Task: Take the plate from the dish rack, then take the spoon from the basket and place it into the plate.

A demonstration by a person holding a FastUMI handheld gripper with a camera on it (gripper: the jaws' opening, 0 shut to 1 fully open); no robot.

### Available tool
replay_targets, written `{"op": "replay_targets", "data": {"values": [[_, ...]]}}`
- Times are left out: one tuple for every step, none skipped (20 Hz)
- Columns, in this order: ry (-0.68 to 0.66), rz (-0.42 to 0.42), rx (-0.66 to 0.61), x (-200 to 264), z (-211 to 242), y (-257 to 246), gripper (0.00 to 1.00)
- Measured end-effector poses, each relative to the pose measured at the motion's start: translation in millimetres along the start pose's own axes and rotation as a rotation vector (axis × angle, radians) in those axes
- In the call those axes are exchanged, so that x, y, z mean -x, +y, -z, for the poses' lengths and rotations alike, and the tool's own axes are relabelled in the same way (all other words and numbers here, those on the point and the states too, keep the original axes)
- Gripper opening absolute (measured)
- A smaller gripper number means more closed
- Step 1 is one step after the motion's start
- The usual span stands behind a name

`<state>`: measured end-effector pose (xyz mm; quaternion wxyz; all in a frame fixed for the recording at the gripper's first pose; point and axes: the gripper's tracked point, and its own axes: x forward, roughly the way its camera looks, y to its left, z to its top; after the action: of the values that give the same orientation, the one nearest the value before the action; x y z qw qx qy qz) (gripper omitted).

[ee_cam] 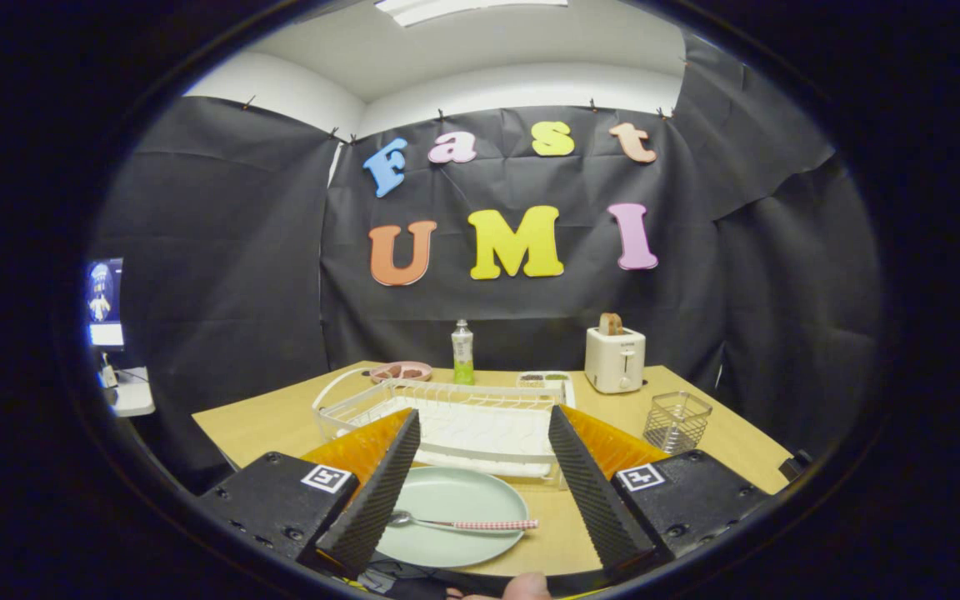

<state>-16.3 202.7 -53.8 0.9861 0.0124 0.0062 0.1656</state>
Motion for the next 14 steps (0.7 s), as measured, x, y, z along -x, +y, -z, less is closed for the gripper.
{"op": "replay_targets", "data": {"values": [[-0.009, 0.033, 0.015, -1, 0, -7, 1.0], [-0.028, 0.064, 0.049, 1, -5, -16, 1.0], [-0.046, 0.076, 0.07, 1, -8, -17, 1.0], [-0.062, 0.075, 0.072, 2, -12, -15, 1.0], [-0.074, 0.074, 0.073, 3, -14, -14, 1.0], [-0.09, 0.081, 0.08, 5, -17, -14, 1.0], [-0.106, 0.089, 0.085, 7, -21, -17, 1.0], [-0.123, 0.094, 0.089, 8, -25, -16, 1.0], [-0.135, 0.096, 0.092, 8, -27, -15, 1.0], [-0.14, 0.1, 0.093, 8, -28, -14, 1.0], [-0.142, 0.104, 0.092, 7, -27, -13, 1.0], [-0.147, 0.111, 0.092, 7, -27, -14, 1.0], [-0.152, 0.116, 0.091, 6, -28, -14, 1.0], [-0.156, 0.12, 0.087, 5, -29, -13, 1.0]]}}
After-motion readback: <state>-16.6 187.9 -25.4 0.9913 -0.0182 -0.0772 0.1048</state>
